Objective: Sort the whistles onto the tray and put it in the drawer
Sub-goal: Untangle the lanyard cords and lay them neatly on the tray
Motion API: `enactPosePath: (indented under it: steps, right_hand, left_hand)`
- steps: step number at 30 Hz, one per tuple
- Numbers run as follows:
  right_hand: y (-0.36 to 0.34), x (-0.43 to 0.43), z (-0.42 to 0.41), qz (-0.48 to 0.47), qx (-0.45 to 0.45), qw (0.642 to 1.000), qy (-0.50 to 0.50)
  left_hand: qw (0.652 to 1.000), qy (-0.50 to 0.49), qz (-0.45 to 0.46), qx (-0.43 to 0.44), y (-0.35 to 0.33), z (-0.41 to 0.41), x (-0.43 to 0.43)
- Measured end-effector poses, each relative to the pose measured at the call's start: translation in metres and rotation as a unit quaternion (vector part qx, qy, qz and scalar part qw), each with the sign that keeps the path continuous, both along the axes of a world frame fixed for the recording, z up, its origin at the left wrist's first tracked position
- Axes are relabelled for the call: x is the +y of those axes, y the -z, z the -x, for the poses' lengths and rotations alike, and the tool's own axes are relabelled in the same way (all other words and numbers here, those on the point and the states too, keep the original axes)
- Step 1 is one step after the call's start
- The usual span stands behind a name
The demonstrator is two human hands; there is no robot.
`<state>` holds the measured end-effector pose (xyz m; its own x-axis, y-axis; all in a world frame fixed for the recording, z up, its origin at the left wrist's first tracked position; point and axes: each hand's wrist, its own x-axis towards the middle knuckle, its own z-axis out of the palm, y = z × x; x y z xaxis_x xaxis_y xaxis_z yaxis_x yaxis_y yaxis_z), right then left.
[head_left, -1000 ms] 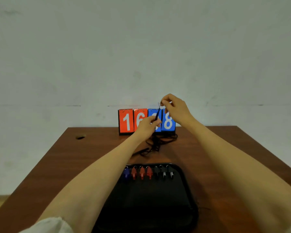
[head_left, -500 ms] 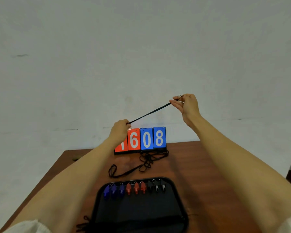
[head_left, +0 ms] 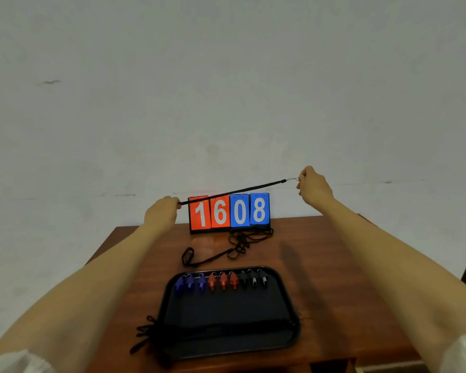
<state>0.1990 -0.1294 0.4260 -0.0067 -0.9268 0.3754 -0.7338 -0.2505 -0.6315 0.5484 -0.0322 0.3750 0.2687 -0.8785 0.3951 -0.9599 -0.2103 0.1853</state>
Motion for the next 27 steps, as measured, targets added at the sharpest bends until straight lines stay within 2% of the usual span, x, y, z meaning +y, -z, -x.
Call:
enactPosePath:
  steps: [9, 14, 18, 24, 27]
  right_hand:
    - [0.063, 0.029, 0.010, -0.040, 0.238, 0.970, 0.005]
    - [0.112, 0.045, 0.020, -0.124, 0.233, 0.965, -0.014]
    - [0.150, 0.061, 0.025, -0.163, 0.253, 0.953, -0.034]
    - [0.189, 0.078, 0.034, -0.217, 0.295, 0.929, -0.049]
    - [0.201, 0.083, 0.039, -0.243, 0.291, 0.923, -0.061]
  left_hand:
    - [0.994, -0.033, -0.105, -0.004, 0.055, -0.008, 0.047]
    - [0.978, -0.029, -0.204, 0.027, 0.090, -0.016, 0.073]
    - [0.978, -0.049, -0.198, 0.033, 0.111, -0.011, 0.094]
    - [0.956, -0.026, -0.281, 0.077, 0.143, -0.007, 0.109]
    - [0.957, -0.030, -0.275, 0.085, 0.152, -0.003, 0.118]
